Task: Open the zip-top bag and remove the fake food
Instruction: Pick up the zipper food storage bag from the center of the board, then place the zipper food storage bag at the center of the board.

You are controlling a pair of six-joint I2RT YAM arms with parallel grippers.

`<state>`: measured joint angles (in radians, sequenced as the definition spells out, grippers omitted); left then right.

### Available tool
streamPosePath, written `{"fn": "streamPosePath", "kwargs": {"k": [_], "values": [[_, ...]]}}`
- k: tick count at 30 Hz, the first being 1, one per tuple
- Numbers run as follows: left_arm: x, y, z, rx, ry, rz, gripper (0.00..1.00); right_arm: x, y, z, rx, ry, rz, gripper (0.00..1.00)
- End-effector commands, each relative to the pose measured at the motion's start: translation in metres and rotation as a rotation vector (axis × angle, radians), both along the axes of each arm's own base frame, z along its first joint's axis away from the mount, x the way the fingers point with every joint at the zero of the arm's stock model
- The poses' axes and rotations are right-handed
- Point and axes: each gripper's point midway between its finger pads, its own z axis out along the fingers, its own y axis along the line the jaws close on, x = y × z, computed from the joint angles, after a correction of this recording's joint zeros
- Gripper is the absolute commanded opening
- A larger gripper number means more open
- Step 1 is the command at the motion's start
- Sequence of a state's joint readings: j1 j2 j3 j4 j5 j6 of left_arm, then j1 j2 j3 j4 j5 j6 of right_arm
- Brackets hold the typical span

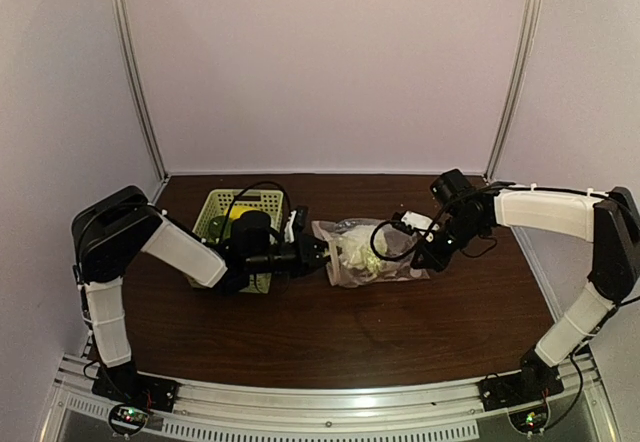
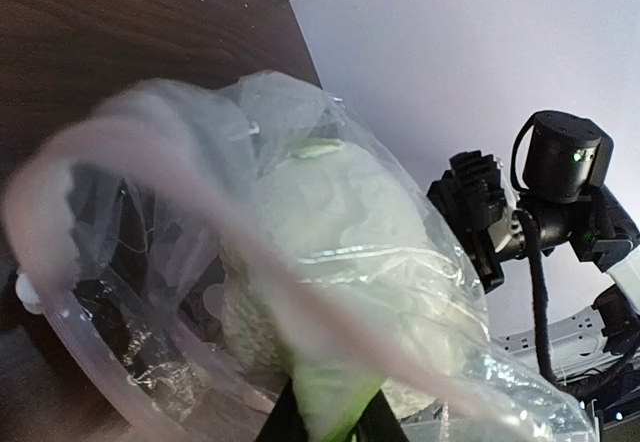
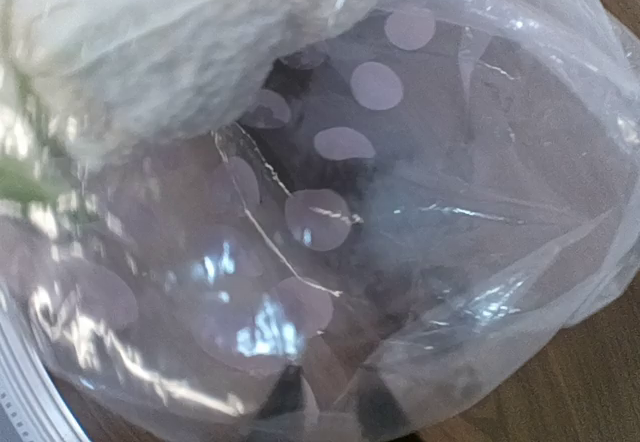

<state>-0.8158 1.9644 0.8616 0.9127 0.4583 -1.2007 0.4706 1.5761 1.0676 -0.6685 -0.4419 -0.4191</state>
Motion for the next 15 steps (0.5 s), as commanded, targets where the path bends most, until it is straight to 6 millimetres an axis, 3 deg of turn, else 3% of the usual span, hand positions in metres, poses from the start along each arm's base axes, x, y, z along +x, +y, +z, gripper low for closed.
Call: {"fn": "streamPosePath", "kwargs": {"k": [1, 15], "values": [[0.003, 0.002, 0.011, -0.050, -0.036, -0.017, 0.00, 0.026, -0.022, -0.011, -0.131, -0.100, -0.115, 0.00], [-0.005, 0.022, -0.010, 0.129, -0.069, -0.033, 0.00, 0.062, -0.088, -0.008, -0.219, -0.160, -0.364, 0.00]]}}
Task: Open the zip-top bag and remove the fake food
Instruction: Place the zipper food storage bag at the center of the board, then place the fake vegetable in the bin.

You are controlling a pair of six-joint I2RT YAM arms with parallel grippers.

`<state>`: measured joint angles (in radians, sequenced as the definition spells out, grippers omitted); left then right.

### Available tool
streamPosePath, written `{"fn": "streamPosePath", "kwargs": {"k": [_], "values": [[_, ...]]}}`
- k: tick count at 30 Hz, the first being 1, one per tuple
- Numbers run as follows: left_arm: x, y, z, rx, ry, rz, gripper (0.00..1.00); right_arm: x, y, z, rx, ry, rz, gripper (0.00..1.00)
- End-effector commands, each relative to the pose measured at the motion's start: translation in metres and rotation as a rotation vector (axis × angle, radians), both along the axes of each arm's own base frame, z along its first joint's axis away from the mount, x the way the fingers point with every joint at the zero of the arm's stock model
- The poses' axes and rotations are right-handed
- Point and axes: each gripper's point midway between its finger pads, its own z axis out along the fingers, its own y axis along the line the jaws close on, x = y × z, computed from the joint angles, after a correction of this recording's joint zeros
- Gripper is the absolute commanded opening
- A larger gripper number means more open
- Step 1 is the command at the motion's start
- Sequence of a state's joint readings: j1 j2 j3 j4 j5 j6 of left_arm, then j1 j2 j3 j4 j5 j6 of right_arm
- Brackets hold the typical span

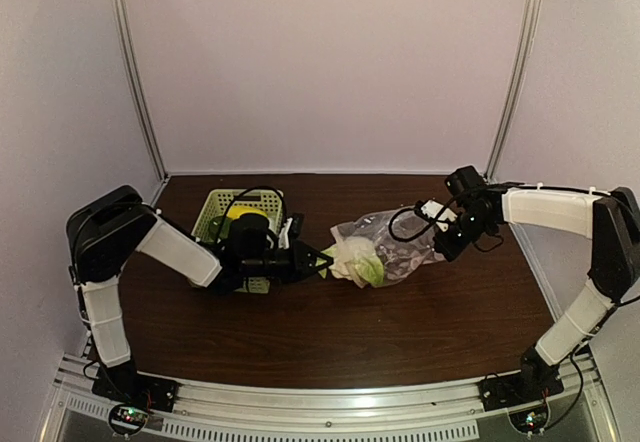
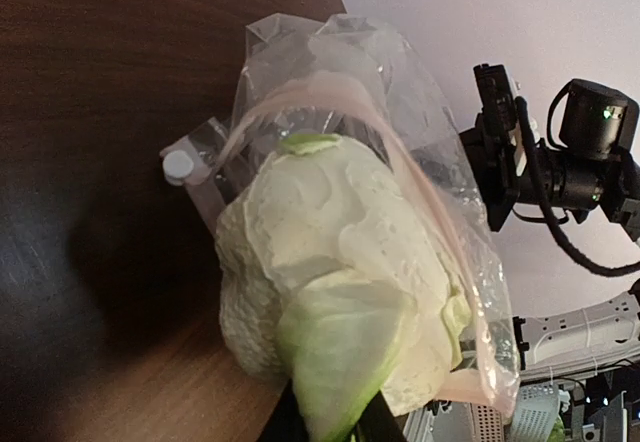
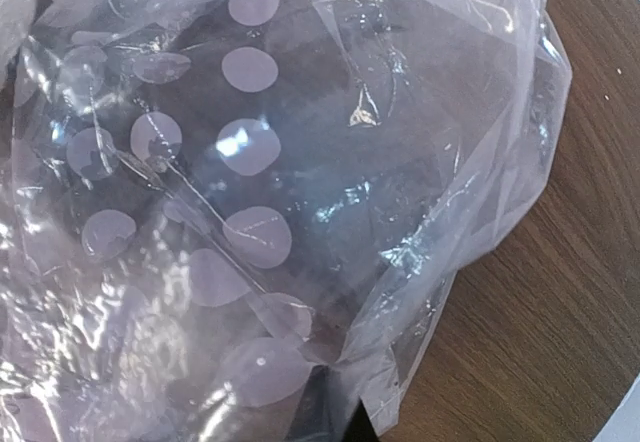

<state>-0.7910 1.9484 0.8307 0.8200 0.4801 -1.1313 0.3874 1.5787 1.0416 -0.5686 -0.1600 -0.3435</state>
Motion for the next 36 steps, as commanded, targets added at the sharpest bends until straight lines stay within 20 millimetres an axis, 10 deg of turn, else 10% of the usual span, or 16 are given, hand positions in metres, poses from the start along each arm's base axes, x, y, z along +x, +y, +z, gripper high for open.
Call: {"fn": "streamPosePath", "kwargs": {"k": [1, 14, 27, 36], "values": [[-0.003, 0.008, 0.016, 0.050, -0.099, -0.028, 0.00, 0.011, -0.029, -0.001, -0.026, -0.014, -0.103, 0.00], [0.009, 0.074, 0.051, 0.515, -0.297, -0.037, 0.00, 0.011, -0.035, -0.001, 0.026, 0.011, -0.120, 0.04], [0.035, 0.163, 0.117, 0.863, -0.524, 0.200, 0.00, 0.003, -0.020, 0.047, 0.200, -0.021, -0.076, 0.97], [0.044, 0.213, 0.137, 1.101, -0.575, 0.296, 0.00, 0.012, -0.036, 0.074, 0.319, -0.055, -0.159, 1.00]]}}
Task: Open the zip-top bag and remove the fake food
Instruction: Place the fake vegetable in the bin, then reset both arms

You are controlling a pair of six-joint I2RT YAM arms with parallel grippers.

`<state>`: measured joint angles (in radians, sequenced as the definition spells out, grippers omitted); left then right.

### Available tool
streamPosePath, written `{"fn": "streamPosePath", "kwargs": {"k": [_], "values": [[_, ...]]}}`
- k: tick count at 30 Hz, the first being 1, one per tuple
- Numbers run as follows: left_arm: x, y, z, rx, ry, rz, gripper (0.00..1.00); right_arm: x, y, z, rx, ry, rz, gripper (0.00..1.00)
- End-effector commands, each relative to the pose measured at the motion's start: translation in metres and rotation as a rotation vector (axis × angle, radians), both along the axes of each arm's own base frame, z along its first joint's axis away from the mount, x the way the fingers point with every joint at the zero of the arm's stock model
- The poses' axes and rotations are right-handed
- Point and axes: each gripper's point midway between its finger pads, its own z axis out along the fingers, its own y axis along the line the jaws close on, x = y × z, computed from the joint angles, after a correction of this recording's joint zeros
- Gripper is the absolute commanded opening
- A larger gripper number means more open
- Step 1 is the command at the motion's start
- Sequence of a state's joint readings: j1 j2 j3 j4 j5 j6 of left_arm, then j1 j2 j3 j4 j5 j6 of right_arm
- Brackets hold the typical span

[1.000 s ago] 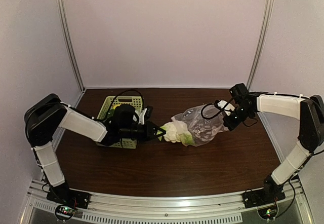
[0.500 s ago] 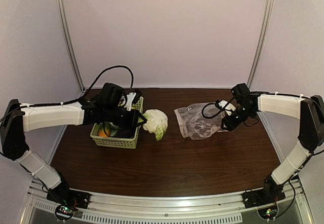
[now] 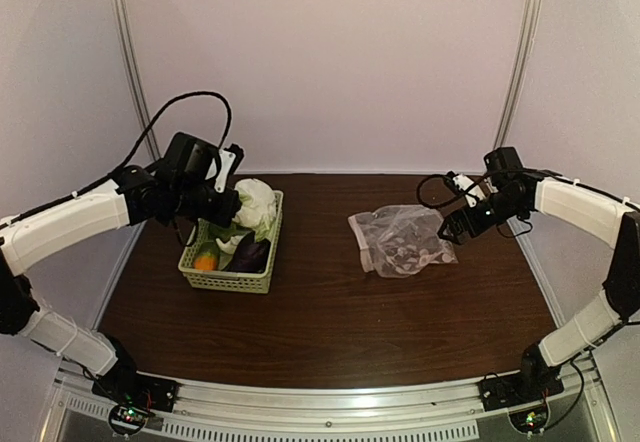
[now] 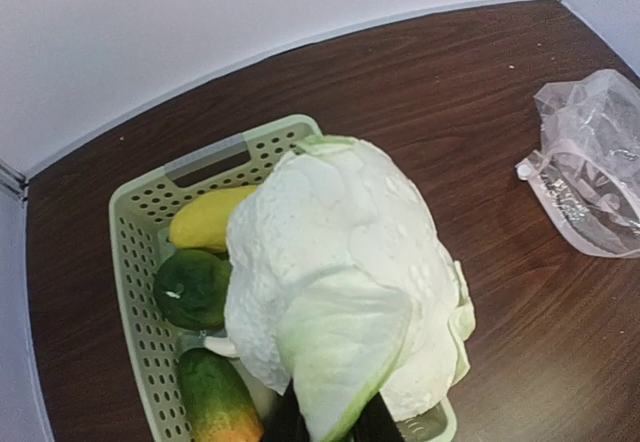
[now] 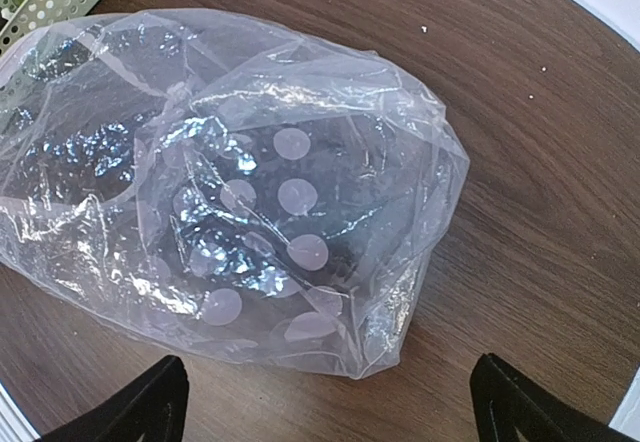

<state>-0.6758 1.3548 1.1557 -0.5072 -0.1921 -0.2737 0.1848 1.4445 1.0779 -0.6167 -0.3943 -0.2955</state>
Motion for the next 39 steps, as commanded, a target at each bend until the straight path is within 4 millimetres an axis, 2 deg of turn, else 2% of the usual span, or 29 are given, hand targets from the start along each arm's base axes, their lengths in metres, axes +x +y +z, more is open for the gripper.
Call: {"fn": "streamPosePath", "kwargs": {"k": [1, 4, 10, 17, 22, 23, 24, 25, 27, 29, 31, 33, 36, 39], "values": [[0.004, 0.036, 0.012, 0.154, -0.067, 0.084, 0.00, 0.002, -0.004, 0.014, 0.074, -0.014, -0.044, 1.00], [0.003, 0.056, 0.007, 0.244, -0.074, 0.144, 0.00, 0.002, -0.004, 0.014, 0.099, -0.011, -0.049, 1.00], [-0.004, 0.082, -0.022, 0.432, -0.001, 0.186, 0.00, -0.004, -0.006, 0.005, 0.098, 0.005, -0.035, 1.00], [-0.014, 0.071, -0.064, 0.470, 0.150, 0.101, 0.00, -0.007, -0.002, -0.003, 0.125, 0.034, -0.018, 1.00], [-0.014, 0.069, -0.083, 0.511, 0.217, 0.088, 0.00, -0.011, 0.002, -0.008, 0.143, 0.069, 0.005, 1.00], [-0.014, 0.069, -0.085, 0.520, 0.221, 0.088, 0.03, -0.012, 0.002, -0.007, 0.145, 0.068, 0.009, 1.00], [-0.013, 0.069, -0.085, 0.526, 0.223, 0.089, 0.11, -0.012, 0.003, -0.007, 0.149, 0.066, 0.013, 1.00], [-0.012, 0.069, -0.086, 0.530, 0.226, 0.090, 0.27, -0.013, 0.004, -0.006, 0.150, 0.064, 0.015, 1.00], [-0.009, 0.069, -0.081, 0.525, 0.215, 0.109, 0.65, -0.013, 0.004, -0.004, 0.152, 0.058, 0.016, 1.00], [-0.007, 0.069, -0.074, 0.510, 0.198, 0.123, 0.95, -0.012, 0.003, -0.001, 0.151, 0.046, 0.015, 1.00], [-0.006, 0.068, -0.061, 0.486, 0.172, 0.131, 0.97, -0.009, 0.001, 0.007, 0.140, 0.026, 0.006, 1.00], [-0.003, 0.068, -0.039, 0.454, 0.127, 0.146, 0.97, -0.002, -0.003, 0.023, 0.112, -0.022, 0.002, 1.00], [0.003, 0.075, 0.002, 0.437, 0.047, 0.201, 0.97, 0.012, -0.012, 0.056, 0.067, -0.130, -0.026, 1.00], [0.007, 0.074, 0.034, 0.395, -0.015, 0.213, 0.97, 0.021, -0.014, 0.090, 0.087, -0.226, -0.061, 1.00]]}}
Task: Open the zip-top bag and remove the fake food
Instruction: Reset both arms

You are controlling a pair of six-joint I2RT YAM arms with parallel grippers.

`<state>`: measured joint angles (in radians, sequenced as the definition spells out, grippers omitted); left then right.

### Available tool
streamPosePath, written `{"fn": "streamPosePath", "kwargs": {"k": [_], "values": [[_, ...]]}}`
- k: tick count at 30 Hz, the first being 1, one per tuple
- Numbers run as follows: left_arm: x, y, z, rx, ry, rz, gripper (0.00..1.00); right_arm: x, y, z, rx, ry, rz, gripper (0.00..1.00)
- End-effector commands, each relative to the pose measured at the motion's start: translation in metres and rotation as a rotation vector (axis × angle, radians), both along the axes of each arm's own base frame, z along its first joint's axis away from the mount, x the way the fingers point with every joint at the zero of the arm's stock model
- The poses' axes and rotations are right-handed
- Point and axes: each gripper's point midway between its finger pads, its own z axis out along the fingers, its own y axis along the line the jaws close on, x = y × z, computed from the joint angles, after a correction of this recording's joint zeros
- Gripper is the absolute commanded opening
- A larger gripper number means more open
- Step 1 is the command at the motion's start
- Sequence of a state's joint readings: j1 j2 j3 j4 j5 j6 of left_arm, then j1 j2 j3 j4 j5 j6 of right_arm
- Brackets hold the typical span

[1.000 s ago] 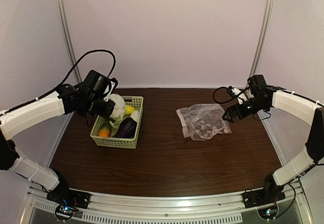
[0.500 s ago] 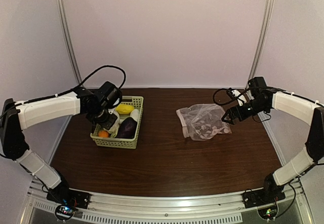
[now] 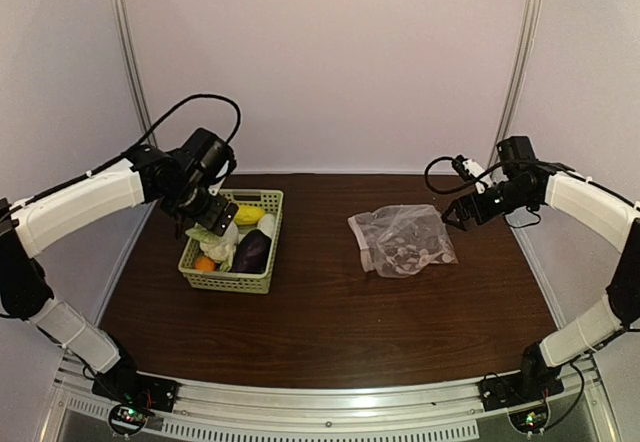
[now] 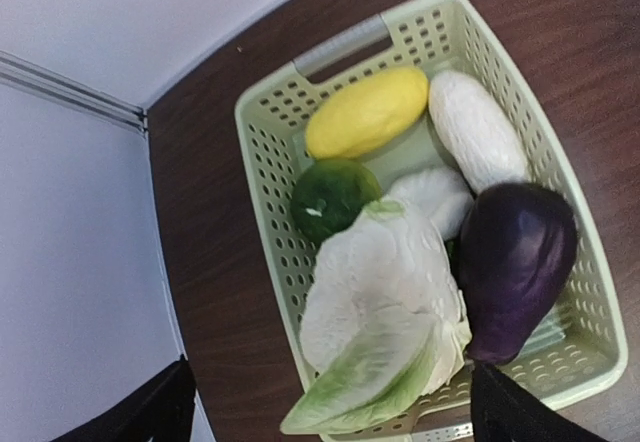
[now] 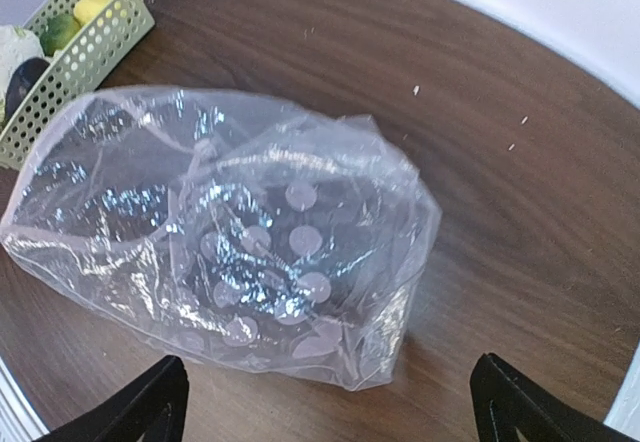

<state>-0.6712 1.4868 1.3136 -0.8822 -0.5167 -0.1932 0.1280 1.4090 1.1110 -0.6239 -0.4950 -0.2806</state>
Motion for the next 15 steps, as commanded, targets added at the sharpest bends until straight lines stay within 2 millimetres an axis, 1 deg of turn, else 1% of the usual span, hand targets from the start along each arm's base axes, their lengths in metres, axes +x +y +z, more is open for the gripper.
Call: {"fn": "streamPosePath", "kwargs": {"k": [1, 4, 6, 7, 9, 11, 13, 15], "values": [[0.007, 0.003, 0.068, -0.086, -0.158, 0.017, 0.97, 0.017, -0.008, 0.072, 0.014, -0.202, -0.061, 1.00], [0.011, -0.013, 0.093, -0.197, -0.237, -0.036, 0.98, 0.018, -0.003, 0.102, 0.085, -0.265, -0.081, 1.00], [0.011, -0.030, 0.106, -0.312, -0.277, -0.095, 0.97, 0.020, -0.003, 0.122, 0.130, -0.317, -0.113, 1.00], [0.011, -0.042, 0.113, -0.393, -0.299, -0.126, 0.97, 0.020, -0.004, 0.129, 0.148, -0.337, -0.127, 1.00], [0.009, -0.060, 0.116, -0.526, -0.301, -0.155, 0.98, 0.021, -0.006, 0.141, 0.186, -0.378, -0.166, 1.00], [0.009, -0.068, 0.115, -0.628, -0.305, -0.141, 0.98, 0.025, -0.008, 0.139, 0.209, -0.381, -0.200, 1.00], [0.007, -0.073, 0.114, -0.704, -0.313, -0.136, 0.97, 0.024, -0.001, 0.132, 0.223, -0.352, -0.166, 1.00], [0.006, -0.077, 0.111, -0.721, -0.321, -0.160, 0.97, 0.025, 0.001, 0.131, 0.229, -0.337, -0.160, 1.00]]}}
